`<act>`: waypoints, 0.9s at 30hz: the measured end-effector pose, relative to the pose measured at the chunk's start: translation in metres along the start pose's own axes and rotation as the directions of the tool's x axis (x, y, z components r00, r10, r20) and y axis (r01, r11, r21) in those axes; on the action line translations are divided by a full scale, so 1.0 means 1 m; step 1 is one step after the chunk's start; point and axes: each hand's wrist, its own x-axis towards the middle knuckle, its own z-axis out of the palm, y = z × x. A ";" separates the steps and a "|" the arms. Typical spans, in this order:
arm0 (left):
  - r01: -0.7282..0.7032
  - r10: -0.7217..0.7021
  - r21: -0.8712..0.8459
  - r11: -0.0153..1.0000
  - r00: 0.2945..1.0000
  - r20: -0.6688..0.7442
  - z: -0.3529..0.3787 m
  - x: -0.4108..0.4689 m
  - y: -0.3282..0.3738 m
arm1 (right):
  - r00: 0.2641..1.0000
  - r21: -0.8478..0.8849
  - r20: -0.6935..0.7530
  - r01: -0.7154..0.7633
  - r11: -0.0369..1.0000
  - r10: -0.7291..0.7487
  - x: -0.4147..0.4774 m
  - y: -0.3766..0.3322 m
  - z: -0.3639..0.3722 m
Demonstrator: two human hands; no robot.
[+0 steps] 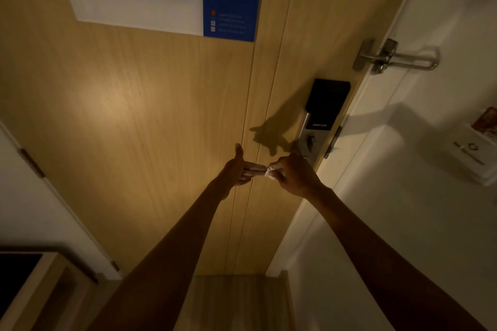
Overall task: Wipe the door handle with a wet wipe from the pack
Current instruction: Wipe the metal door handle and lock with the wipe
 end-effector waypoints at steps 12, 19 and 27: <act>0.054 -0.057 -0.103 0.993 0.998 -0.023 -0.002 0.015 -0.010 | 0.994 0.163 -0.078 -0.065 0.984 0.078 0.001 0.001 -0.001; 0.033 -0.037 -0.092 0.995 0.998 -0.043 0.004 0.013 -0.011 | 0.997 0.147 -0.084 0.011 0.989 0.001 -0.005 0.005 0.000; 0.029 -0.038 -0.156 0.987 0.998 -0.056 0.006 0.009 -0.016 | 0.968 0.122 -0.247 0.063 0.991 -0.032 -0.013 -0.003 0.004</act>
